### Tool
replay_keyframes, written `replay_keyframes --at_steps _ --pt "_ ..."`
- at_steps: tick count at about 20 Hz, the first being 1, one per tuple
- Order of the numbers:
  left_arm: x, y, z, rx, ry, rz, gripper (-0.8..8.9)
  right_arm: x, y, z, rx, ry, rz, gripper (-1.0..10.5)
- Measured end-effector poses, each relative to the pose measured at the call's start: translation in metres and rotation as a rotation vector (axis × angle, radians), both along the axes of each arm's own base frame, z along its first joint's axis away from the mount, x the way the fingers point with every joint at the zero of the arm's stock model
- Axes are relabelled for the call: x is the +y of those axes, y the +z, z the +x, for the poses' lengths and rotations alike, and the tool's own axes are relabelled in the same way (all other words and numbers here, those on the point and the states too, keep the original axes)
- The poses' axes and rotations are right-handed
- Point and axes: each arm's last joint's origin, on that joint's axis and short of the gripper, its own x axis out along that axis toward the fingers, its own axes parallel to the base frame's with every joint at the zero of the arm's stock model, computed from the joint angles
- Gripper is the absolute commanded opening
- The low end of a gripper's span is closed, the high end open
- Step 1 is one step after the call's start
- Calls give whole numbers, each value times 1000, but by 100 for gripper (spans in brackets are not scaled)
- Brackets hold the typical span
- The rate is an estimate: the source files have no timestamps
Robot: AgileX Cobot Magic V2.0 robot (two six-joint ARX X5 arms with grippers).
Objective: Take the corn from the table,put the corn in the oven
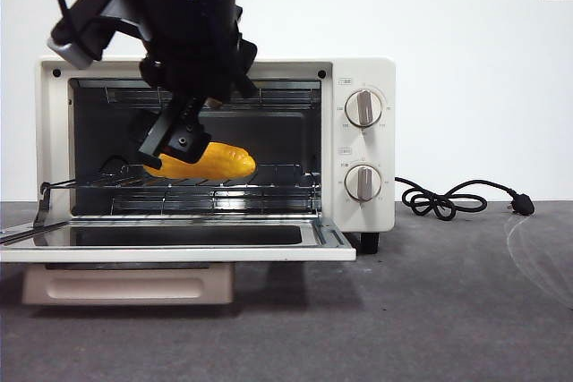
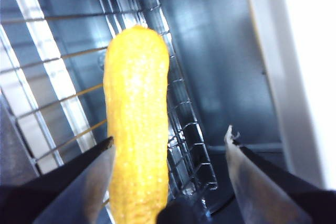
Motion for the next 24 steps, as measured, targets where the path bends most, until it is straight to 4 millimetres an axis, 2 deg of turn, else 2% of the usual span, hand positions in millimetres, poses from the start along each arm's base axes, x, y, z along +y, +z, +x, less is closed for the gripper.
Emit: replay_keyframes --at_steps 9,16,24 --pt "0 0 0 1 0 0 -6 7 5 -9 -61 -36 11 350" --pt "0 -1 0 9 0 7 -6 14 7 -25 -85 -36 2 347" --pt "0 -1 0 9 0 7 -6 17 37 -52 -128 -9 60 347"
